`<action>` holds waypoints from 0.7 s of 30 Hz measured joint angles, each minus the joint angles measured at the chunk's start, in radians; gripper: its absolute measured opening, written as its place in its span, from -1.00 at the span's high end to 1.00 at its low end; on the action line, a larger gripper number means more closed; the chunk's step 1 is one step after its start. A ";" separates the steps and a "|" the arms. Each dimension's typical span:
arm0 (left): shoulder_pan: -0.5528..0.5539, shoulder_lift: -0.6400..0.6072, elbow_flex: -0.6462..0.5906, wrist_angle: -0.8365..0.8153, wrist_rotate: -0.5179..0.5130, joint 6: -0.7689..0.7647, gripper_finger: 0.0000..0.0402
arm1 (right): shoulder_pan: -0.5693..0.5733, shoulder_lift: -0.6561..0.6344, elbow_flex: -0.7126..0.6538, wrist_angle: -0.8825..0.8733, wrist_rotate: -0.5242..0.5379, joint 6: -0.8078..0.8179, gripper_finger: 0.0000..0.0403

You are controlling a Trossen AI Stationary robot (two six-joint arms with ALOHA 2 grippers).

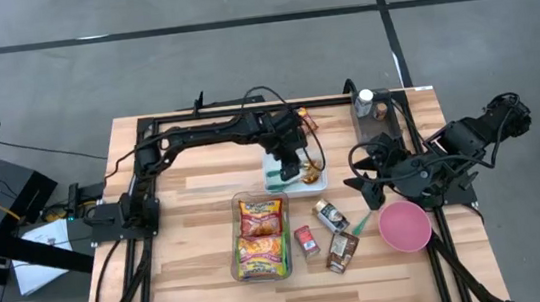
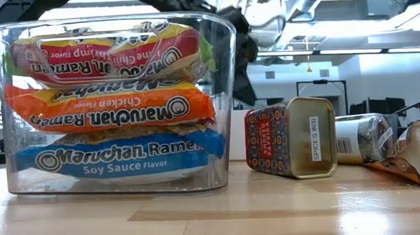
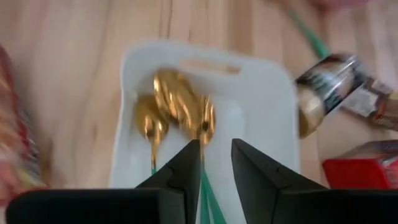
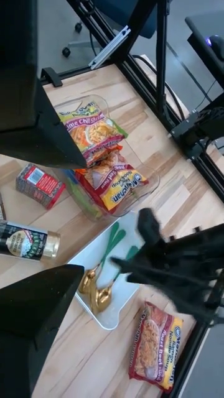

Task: Pick & Place Food Item
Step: Put the gold spice bottle into the black bin

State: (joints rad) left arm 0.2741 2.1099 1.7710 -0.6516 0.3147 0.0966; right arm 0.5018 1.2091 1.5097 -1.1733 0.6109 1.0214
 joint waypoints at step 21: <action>-0.126 -0.593 -0.172 -0.107 0.024 0.060 0.57 | 0.068 0.000 0.000 -0.029 0.002 0.014 -0.28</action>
State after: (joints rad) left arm 0.1478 1.5174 1.5992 -0.7590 0.3389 0.1569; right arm 0.5700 1.2087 1.5097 -1.2024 0.6128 1.0358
